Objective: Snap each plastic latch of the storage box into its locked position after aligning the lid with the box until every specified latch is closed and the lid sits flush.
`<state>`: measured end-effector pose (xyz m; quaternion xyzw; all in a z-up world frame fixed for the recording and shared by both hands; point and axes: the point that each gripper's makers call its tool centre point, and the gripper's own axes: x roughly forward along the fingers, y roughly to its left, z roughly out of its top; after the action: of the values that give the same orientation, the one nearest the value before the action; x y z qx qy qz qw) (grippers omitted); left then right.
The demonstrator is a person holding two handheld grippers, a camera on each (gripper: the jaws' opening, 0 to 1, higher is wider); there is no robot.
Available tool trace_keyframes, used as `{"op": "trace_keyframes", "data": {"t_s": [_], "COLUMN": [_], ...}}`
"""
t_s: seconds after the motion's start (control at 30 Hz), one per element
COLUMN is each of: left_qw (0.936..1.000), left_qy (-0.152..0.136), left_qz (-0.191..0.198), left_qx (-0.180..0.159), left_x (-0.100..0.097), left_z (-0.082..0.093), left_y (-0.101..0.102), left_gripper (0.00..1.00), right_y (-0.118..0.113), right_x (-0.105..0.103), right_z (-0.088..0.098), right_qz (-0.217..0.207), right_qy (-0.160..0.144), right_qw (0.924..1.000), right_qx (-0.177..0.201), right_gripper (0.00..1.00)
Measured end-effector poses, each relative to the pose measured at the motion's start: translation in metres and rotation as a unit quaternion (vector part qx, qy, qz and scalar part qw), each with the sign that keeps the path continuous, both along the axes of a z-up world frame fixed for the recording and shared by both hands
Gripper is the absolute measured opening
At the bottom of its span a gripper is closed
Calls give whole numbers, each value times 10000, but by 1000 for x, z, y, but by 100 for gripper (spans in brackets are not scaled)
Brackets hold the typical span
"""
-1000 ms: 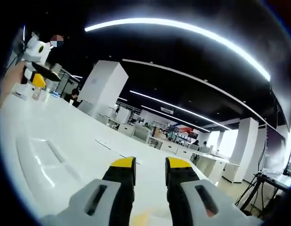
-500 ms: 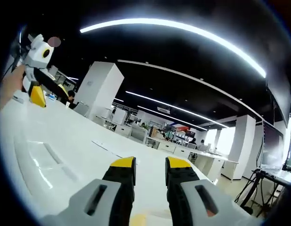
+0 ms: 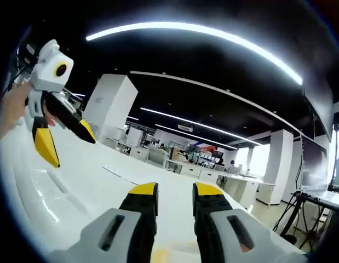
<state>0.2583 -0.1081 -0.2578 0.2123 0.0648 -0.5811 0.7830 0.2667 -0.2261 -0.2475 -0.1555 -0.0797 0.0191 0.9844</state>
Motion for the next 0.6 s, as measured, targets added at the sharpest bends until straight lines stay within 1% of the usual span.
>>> {"op": "trace_keyframes", "data": {"t_s": [0.13,0.3,0.33,0.4,0.47,0.57,0.6], "left_qw": [9995,9986,9979,9967,9950,9939,9928], "left_qy": [94,169,220,259,243,333,407], "left_qz": [-198,-287,-328,-377,-449,-489,-529], "left_qx": [211,400,518,669,862,935,995], "left_x": [-1,1,4,6,10,12,12], "left_z": [-13,-23,-30,-38,-46,-52,-57], "left_y": [-22,-35,-45,-55,-68,-78,-83], "left_gripper": [61,61,60,60,60,59,59], "right_y": [-7,-9,-11,-14,-16,-18,-19], "right_x": [3,4,5,5,5,6,6], "right_z": [-4,-6,-7,-8,-9,-11,-11], "right_qz": [-127,-174,-240,-300,-322,-380,-387], "right_qy": [57,80,106,128,109,146,149], "right_qw": [9999,9998,9996,9994,9993,9991,9991], "right_qx": [64,84,78,76,122,124,132], "right_gripper": [24,24,24,24,24,24,24]}}
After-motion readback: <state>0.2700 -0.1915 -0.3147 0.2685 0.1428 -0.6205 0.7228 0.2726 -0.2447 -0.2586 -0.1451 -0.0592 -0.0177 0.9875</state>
